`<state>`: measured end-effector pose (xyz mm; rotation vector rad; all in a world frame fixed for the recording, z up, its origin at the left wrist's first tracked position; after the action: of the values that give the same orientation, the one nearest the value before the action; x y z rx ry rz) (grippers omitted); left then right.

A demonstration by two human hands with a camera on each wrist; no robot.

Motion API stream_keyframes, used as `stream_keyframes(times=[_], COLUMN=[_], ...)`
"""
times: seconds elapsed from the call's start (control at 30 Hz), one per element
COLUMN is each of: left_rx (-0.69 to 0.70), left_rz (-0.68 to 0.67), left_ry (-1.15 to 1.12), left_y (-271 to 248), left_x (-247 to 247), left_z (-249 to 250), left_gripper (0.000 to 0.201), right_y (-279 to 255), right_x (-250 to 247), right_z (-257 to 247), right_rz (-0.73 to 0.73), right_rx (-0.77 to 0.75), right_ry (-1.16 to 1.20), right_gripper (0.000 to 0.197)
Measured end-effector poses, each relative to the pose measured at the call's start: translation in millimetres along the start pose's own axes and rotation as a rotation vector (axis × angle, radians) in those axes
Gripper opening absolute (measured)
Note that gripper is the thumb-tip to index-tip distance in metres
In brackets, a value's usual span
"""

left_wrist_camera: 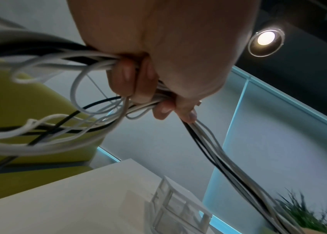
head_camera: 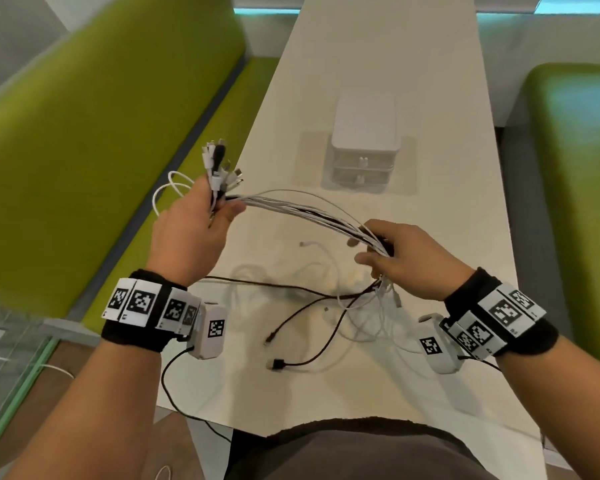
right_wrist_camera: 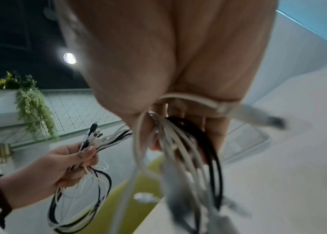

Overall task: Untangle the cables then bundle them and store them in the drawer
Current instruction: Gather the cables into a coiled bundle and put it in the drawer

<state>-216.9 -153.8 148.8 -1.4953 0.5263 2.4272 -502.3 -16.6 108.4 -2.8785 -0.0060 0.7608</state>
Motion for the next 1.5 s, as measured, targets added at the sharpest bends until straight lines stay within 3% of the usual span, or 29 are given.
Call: stream_keyframes(times=[0.1,0.3,0.37,0.47,0.57,0.67,0.73,0.87,0.93,1.07,1.13,1.23,1.37,1.43,1.5], left_rx=[-0.070,-0.130,-0.164,-0.227,-0.280,-0.303,-0.326,-0.364,-0.355,-0.295,-0.275,-0.261,-0.241,-0.247,-0.272], left_rz=[-0.026,-0.060,-0.062,-0.074,-0.095,-0.097,-0.082,-0.065,-0.098,-0.149,-0.151,-0.163,-0.155,-0.125,-0.092], left_ry=[-0.023,-0.080,-0.062,0.015,0.055,0.081,0.104,0.170,0.184,0.084,0.065,0.035,-0.014,-0.005,0.024], left_y=[2,4,6,9,9,9,9,9,8,3,1,-2,0,2,4], left_x=[4,17,20,23,22,21,17,6,8,19,24,28,30,28,25], left_z=[-8,-26,-33,-45,-51,-49,-47,-50,-53,-48,-41,-32,-30,-33,-42], left_gripper=[0.040,0.037,0.044,0.043,0.037,0.036,0.036,0.031,0.033,0.037,0.031,0.029,0.029,0.026,0.030], right_y=[-5,-8,-10,-16,-22,-11,-5,-2,0,11,15,26,45,49,47], right_x=[-3,-15,-21,-31,-38,-43,-46,-58,-64,-55,-44,-24,10,22,24], right_z=[-2,7,9,13,22,41,50,54,54,52,46,33,29,34,35], right_rz=[0.107,0.542,0.580,0.483,0.303,0.175,0.148,0.431,0.542,0.612,0.582,0.459,0.085,0.019,0.056], right_rx=[-0.070,-0.231,-0.231,-0.207,-0.184,0.076,0.231,0.210,0.156,0.010,-0.162,-0.305,-0.097,-0.048,-0.059], right_ry=[0.144,0.286,0.366,0.429,0.213,-0.287,-0.403,-0.484,-0.533,-0.508,-0.446,-0.267,-0.236,-0.266,-0.245], right_gripper=[0.024,0.019,0.012,0.014,0.038,0.051,0.057,0.058,0.050,0.020,0.008,0.031,0.056,0.049,0.037])
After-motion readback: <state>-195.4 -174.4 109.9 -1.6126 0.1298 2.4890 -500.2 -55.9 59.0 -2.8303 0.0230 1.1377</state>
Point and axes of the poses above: each hand's wrist, its own y-axis towards the middle knuckle, its own x-axis out of the palm, z = x × y, the point moved 1 cm from there along y, towards the middle knuckle, and after that the axes turned 6 degrees about y, right-handed, at the moved point
